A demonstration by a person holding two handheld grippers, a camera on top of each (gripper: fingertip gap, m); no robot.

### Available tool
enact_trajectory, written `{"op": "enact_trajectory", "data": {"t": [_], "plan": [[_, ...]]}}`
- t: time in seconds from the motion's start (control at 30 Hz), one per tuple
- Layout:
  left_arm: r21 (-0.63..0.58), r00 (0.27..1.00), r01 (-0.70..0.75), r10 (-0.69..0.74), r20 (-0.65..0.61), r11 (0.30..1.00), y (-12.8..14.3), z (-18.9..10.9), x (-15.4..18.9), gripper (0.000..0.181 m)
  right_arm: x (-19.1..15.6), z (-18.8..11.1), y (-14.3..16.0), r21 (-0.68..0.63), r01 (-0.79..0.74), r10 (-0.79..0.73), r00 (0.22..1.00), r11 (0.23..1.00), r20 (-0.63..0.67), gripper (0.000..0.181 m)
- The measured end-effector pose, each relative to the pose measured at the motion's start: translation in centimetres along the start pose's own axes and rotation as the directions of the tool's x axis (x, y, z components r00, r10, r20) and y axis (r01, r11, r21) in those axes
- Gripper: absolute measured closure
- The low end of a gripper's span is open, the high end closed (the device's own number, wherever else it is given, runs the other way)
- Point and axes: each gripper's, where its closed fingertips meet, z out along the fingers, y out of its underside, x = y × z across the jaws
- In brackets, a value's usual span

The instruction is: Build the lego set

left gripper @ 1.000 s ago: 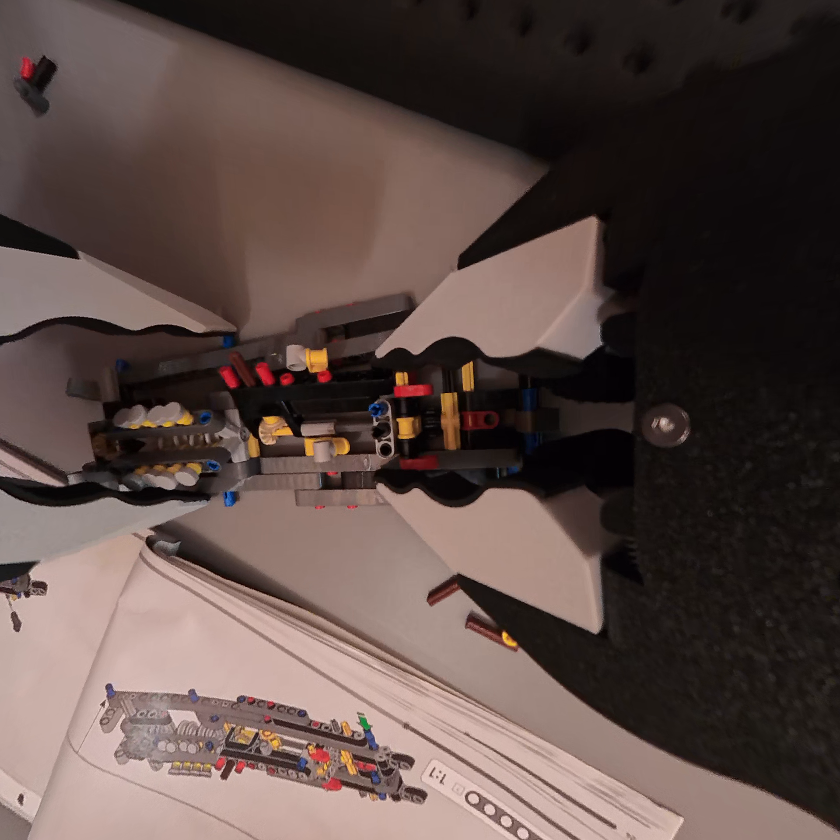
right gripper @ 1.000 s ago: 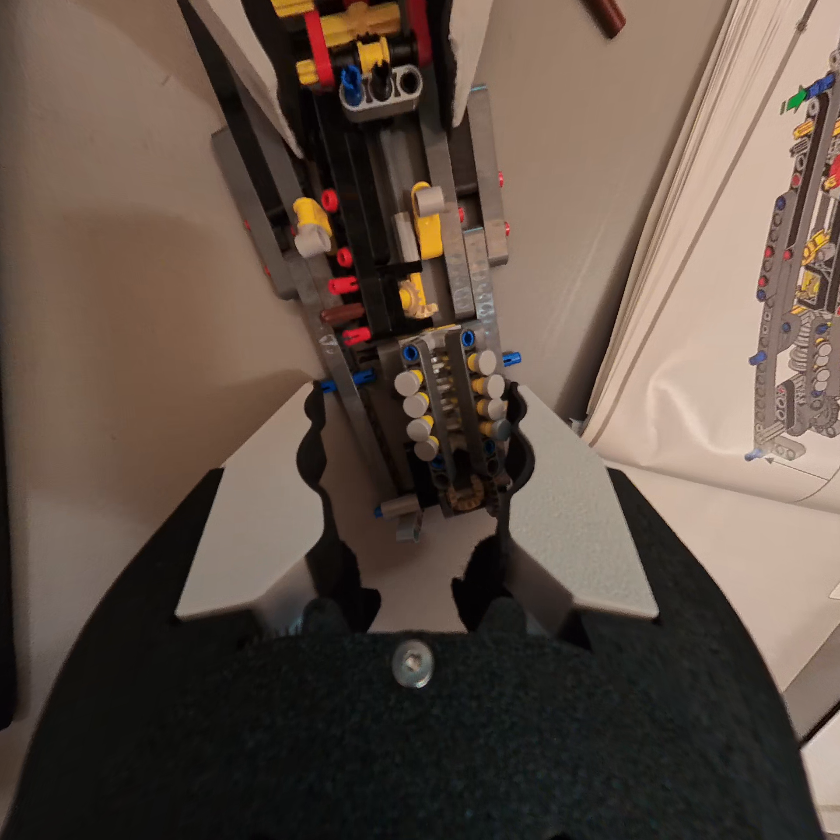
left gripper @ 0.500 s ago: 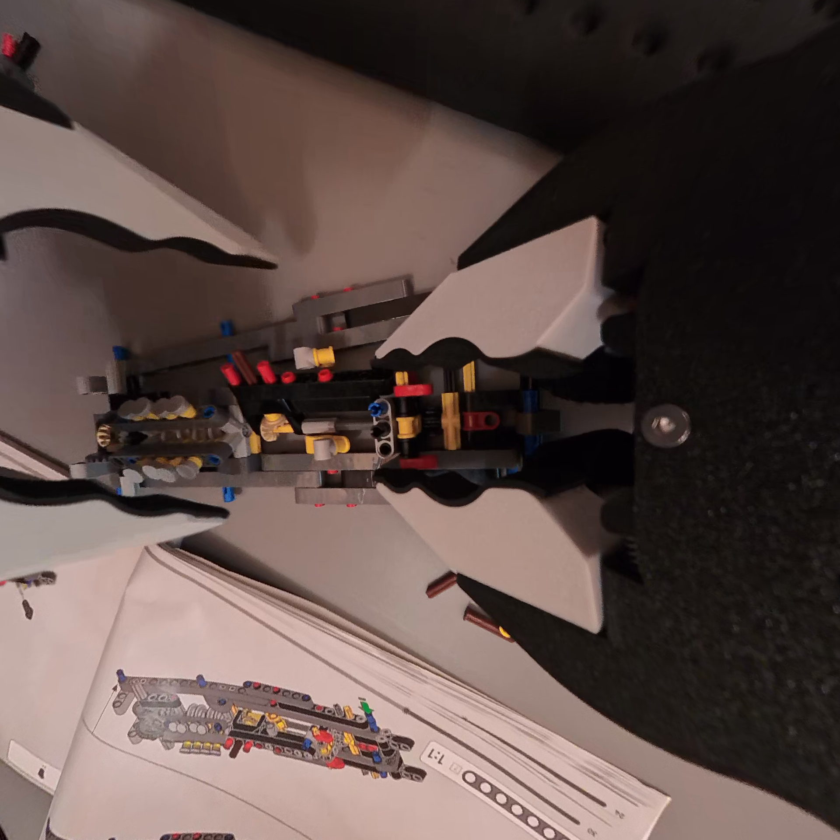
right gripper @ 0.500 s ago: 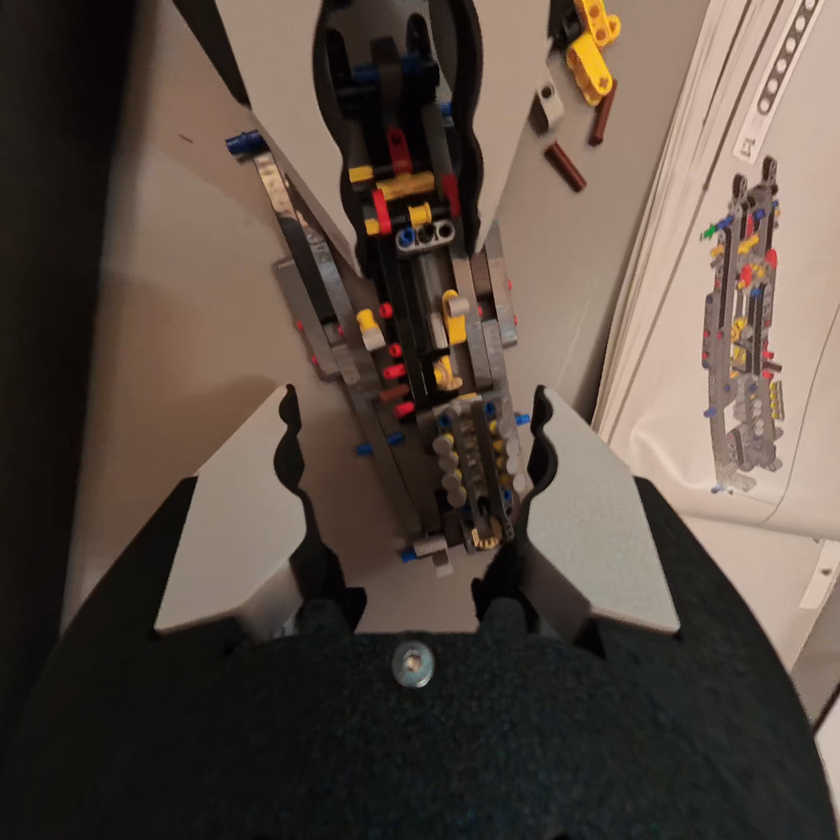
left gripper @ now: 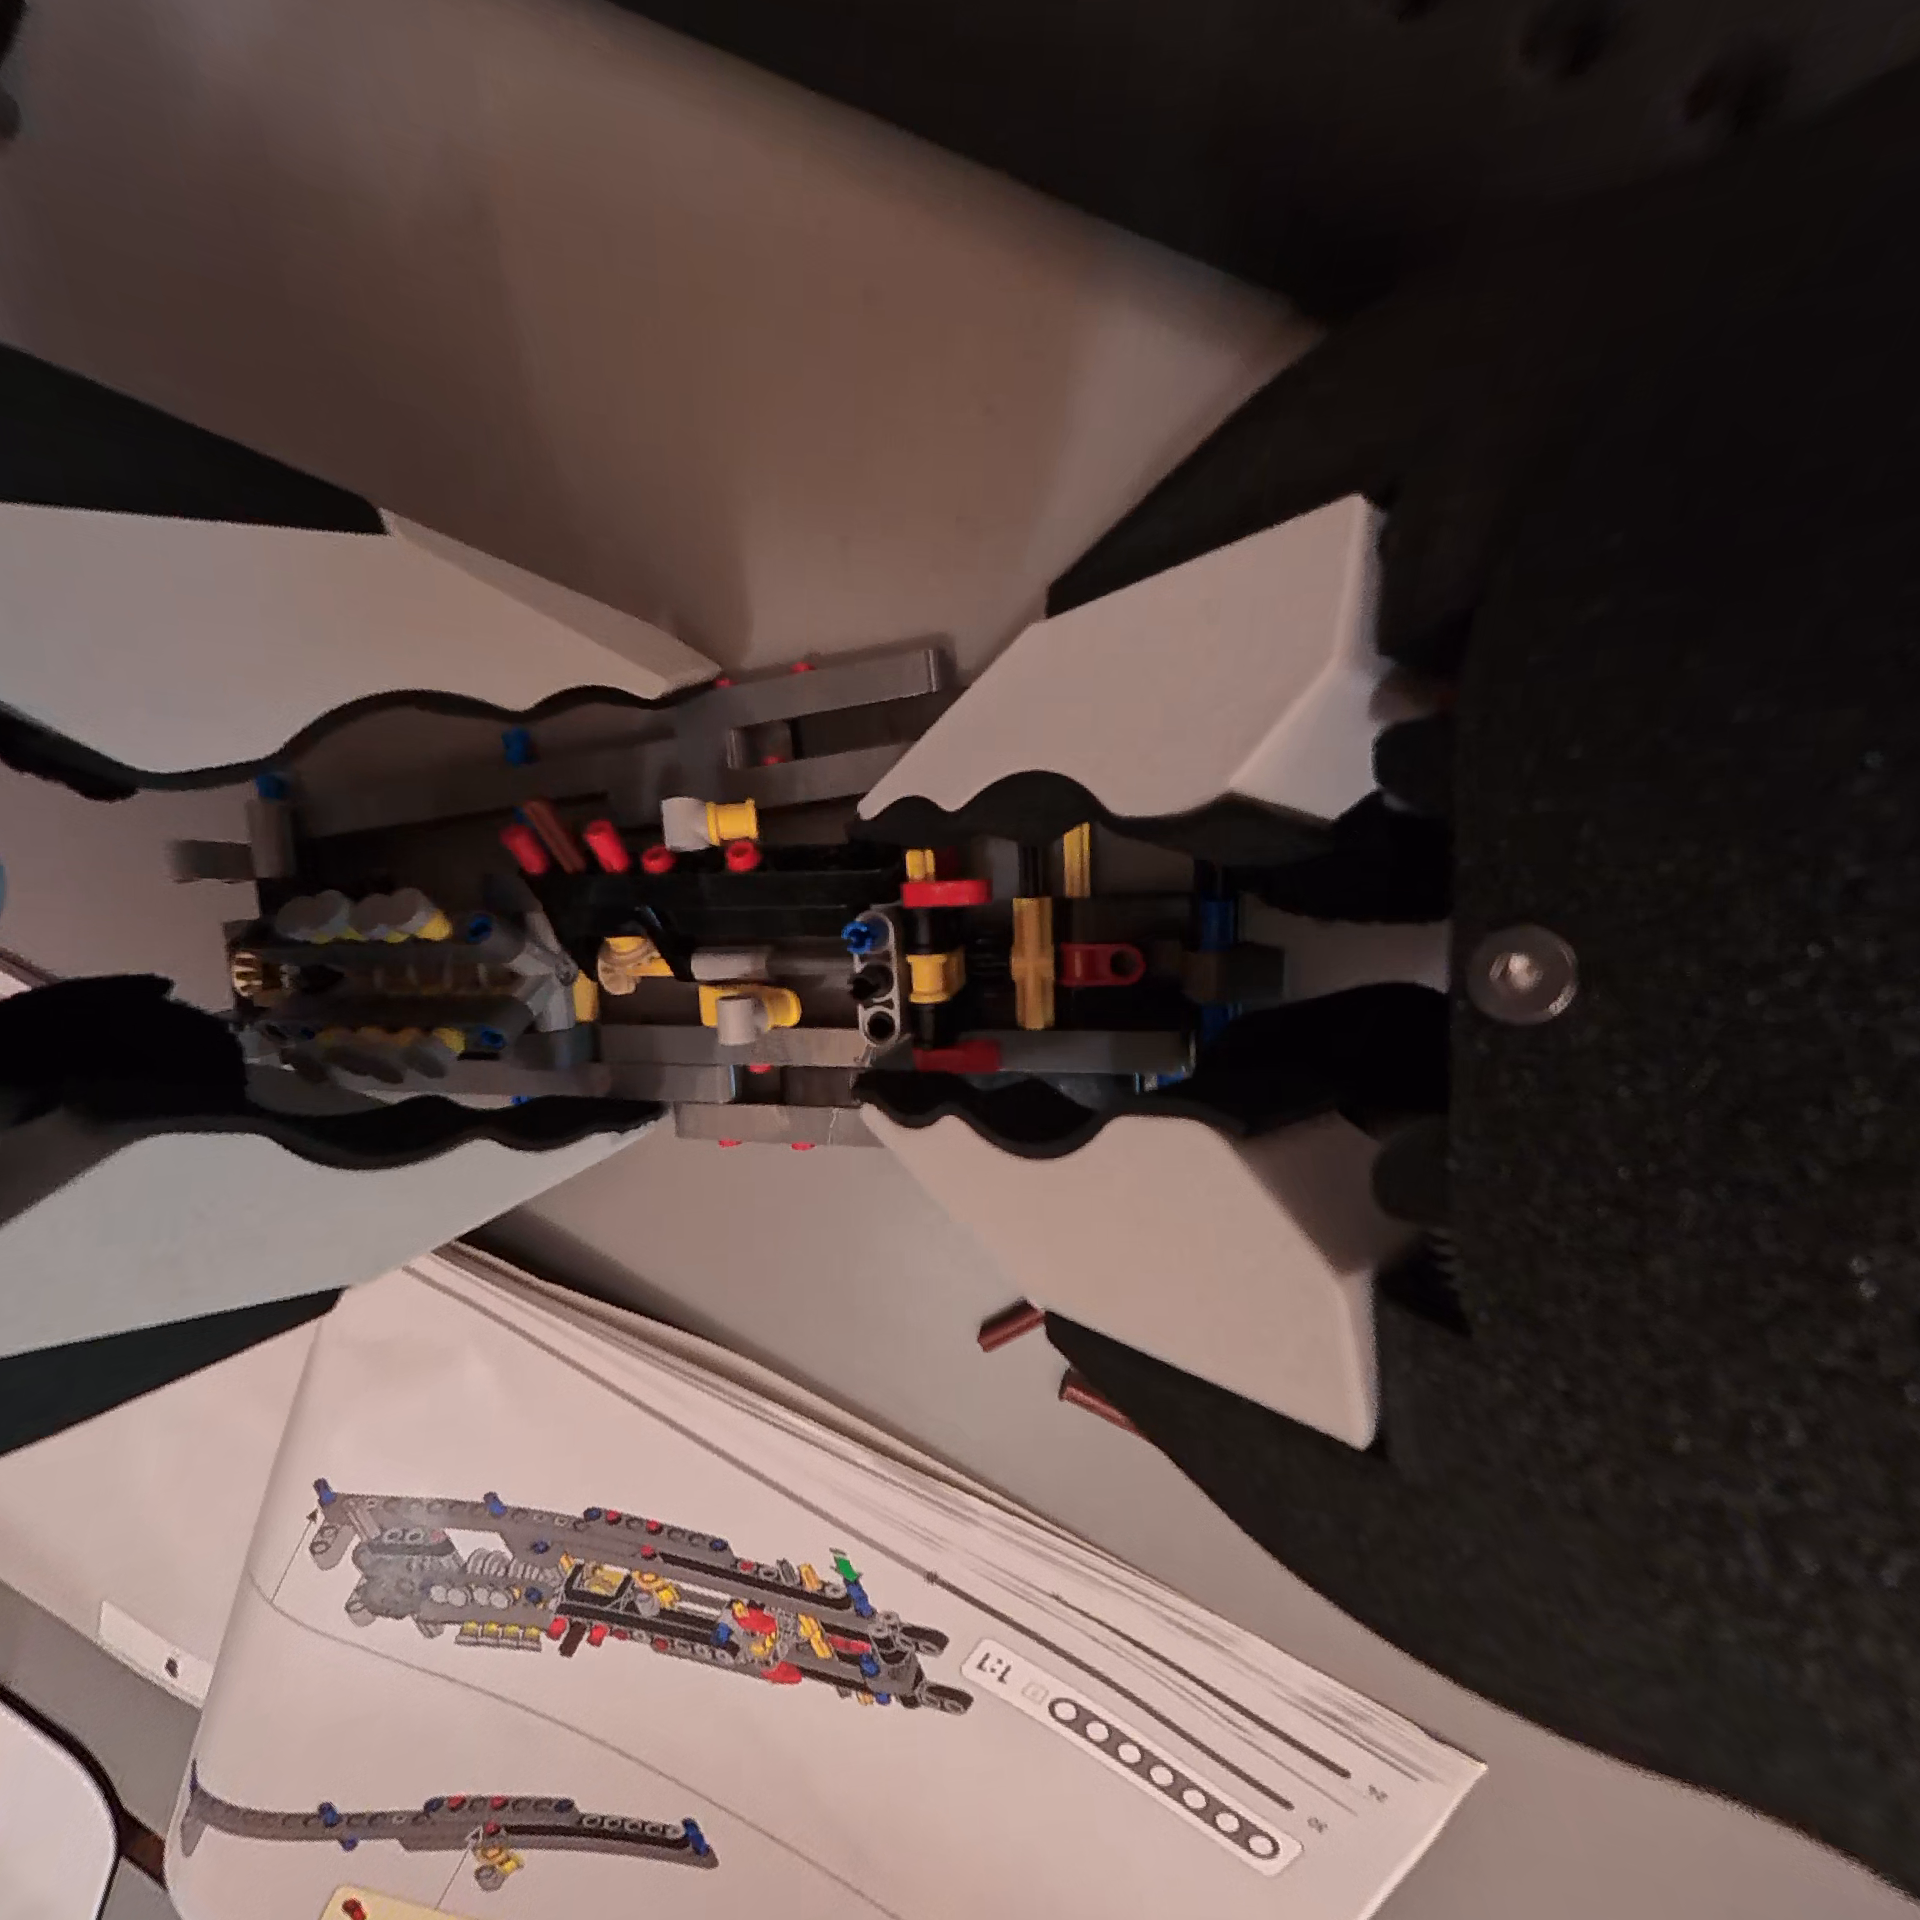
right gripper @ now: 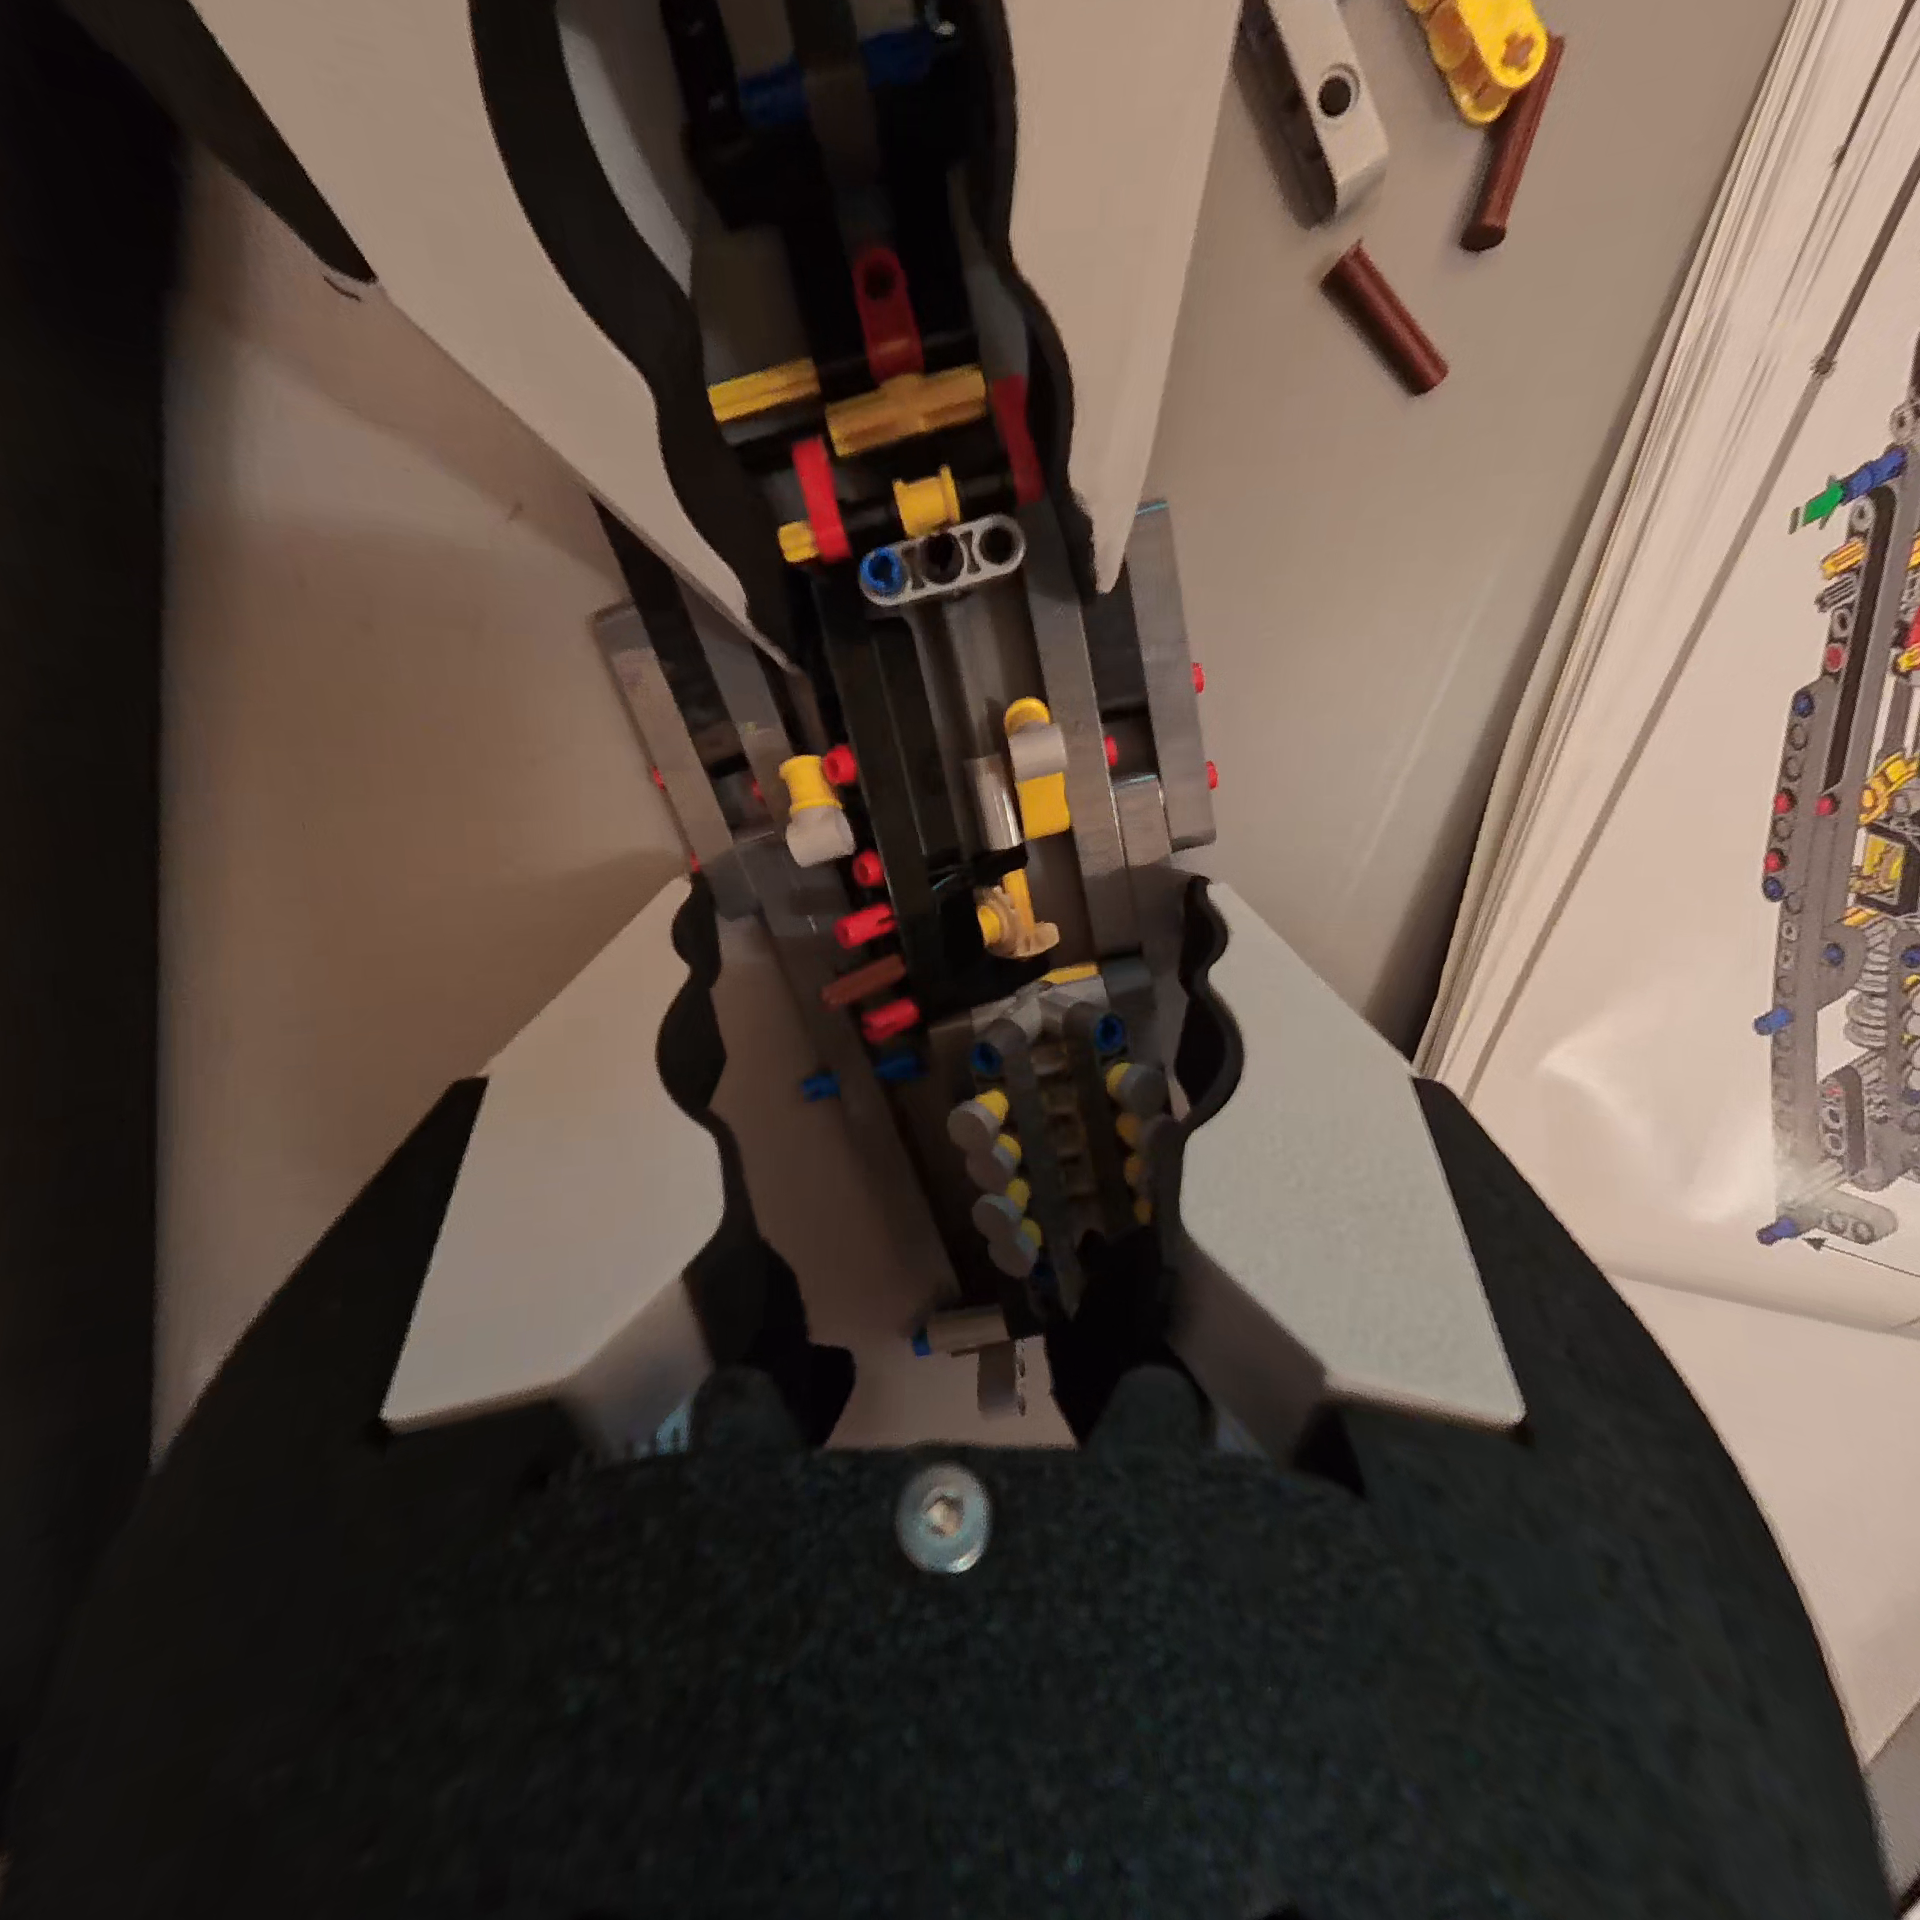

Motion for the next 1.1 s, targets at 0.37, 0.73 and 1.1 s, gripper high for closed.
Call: {"op": "enact_trajectory", "data": {"t": [0.37, 0.73, 1.1], "plan": [[0.034, 0.997, 0.068, -0.066, -0.036, 0.997, -0.1, -1.0, -0.4, 0.131, 0.0, 0.0, -0.1, 0.002, 0.014, -0.014, 1.0, 1.0, 0.003, 0.095], [0.009, 0.992, 0.029, -0.027, -0.121, 1.0, 2.1, -3.1, 1.7, 0.084, -0.1, 0.0, 0.0, -0.015, 0.015, -0.015, 1.0, 1.0, 0.006, 0.095], [-0.013, 0.992, 0.066, -0.067, -0.103, 0.998, 2.2, -1.4, 1.1, 0.101, -0.2, 0.0, 0.0, -0.006, 0.026, -0.026, 1.0, 1.0, 0.009, 0.095]]}}
